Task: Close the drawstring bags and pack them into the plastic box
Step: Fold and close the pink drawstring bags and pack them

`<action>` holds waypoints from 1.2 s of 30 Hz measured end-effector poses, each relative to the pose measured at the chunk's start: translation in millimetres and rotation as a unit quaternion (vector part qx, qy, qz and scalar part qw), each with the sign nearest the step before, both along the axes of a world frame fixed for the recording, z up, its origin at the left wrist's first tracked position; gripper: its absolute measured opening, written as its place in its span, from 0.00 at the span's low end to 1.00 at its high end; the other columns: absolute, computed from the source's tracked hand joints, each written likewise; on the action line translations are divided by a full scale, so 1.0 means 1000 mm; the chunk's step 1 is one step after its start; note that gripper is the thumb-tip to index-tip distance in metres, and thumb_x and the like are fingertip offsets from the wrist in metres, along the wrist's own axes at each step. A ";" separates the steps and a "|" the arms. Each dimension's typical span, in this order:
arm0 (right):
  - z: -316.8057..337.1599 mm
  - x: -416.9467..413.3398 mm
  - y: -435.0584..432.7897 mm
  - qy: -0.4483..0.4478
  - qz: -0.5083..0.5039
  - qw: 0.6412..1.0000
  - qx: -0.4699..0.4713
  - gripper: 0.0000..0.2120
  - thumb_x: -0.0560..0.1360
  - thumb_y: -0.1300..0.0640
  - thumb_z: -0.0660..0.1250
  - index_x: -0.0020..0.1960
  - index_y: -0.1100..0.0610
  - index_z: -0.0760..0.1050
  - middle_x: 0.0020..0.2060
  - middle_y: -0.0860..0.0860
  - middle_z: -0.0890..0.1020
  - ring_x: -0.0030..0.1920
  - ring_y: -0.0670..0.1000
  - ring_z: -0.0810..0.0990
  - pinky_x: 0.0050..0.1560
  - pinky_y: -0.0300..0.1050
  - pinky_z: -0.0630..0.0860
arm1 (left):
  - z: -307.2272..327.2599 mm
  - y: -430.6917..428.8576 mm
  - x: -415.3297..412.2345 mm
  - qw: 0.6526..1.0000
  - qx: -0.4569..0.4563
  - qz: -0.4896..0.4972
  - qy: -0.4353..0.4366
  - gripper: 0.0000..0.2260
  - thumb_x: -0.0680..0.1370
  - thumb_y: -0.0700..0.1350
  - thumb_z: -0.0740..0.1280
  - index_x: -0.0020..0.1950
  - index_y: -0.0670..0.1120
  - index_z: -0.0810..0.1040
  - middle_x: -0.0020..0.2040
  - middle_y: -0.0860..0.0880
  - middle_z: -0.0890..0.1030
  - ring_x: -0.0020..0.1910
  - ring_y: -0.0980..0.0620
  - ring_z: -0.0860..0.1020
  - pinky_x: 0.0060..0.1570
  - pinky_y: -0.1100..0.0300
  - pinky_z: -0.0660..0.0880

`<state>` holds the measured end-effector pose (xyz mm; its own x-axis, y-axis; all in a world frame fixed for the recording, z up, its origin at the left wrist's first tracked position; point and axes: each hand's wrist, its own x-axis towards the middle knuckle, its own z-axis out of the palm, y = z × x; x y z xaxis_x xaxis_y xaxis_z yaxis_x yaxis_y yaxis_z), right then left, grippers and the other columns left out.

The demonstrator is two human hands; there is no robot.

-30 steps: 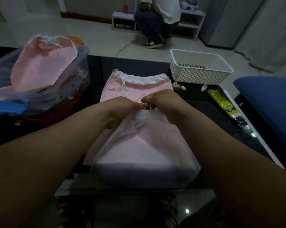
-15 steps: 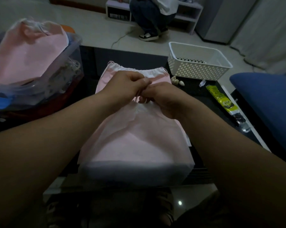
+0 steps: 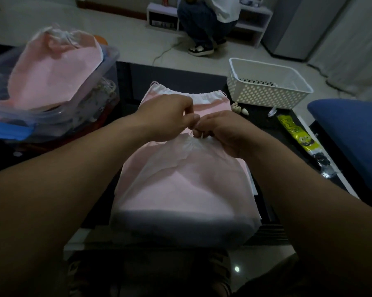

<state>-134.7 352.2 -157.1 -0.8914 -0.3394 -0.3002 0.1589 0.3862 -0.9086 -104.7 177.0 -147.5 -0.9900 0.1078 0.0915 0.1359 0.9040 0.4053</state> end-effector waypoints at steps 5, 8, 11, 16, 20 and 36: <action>0.000 -0.003 -0.001 0.027 -0.029 0.999 -0.001 0.03 0.78 0.67 0.71 0.47 0.66 0.82 0.38 0.58 0.85 0.43 0.53 0.80 0.49 0.48 0.77 | 0.004 0.003 -0.001 0.969 0.181 0.048 -0.161 0.13 0.81 0.50 0.69 0.45 0.43 0.85 0.38 0.47 0.81 0.31 0.50 0.73 0.32 0.59 0.66; -0.002 -0.004 -0.002 0.036 -0.025 0.999 0.008 0.03 0.77 0.66 0.73 0.48 0.67 0.83 0.44 0.64 0.86 0.46 0.58 0.82 0.55 0.55 0.80 | 0.003 0.000 0.001 0.930 0.281 0.075 -0.223 0.11 0.80 0.45 0.70 0.46 0.37 0.85 0.35 0.44 0.76 0.30 0.50 0.69 0.30 0.58 0.65; -0.003 -0.004 0.000 0.035 -0.018 0.999 0.007 0.01 0.75 0.67 0.74 0.46 0.64 0.84 0.43 0.63 0.86 0.46 0.58 0.82 0.55 0.55 0.80 | 0.000 -0.003 0.004 0.930 0.291 0.074 -0.213 0.07 0.77 0.46 0.75 0.47 0.43 0.88 0.44 0.40 0.84 0.40 0.50 0.77 0.40 0.58 0.74; 0.000 -0.003 0.003 0.051 -0.016 0.999 -0.011 0.06 0.76 0.68 0.73 0.42 0.61 0.83 0.37 0.57 0.85 0.41 0.52 0.82 0.48 0.48 0.80 | -0.010 -0.006 0.002 0.928 0.326 0.026 -0.177 0.05 0.76 0.43 0.77 0.49 0.42 0.86 0.40 0.49 0.86 0.36 0.59 0.81 0.35 0.67 0.79; 0.002 0.001 0.004 0.062 -0.014 0.998 -0.019 0.05 0.76 0.69 0.72 0.43 0.63 0.81 0.37 0.57 0.83 0.38 0.50 0.82 0.42 0.42 0.80 | -0.018 -0.005 0.003 0.951 0.291 -0.018 -0.101 0.07 0.76 0.44 0.77 0.51 0.43 0.84 0.41 0.50 0.84 0.35 0.61 0.79 0.37 0.68 0.77; -0.004 0.009 -0.003 0.346 0.050 0.916 0.196 0.03 0.78 0.57 0.75 0.51 0.53 0.82 0.44 0.48 0.85 0.45 0.47 0.83 0.50 0.45 0.81 | -0.032 0.002 0.003 0.983 0.176 -0.011 -0.050 0.07 0.80 0.45 0.69 0.42 0.48 0.78 0.37 0.53 0.78 0.33 0.58 0.74 0.31 0.68 0.68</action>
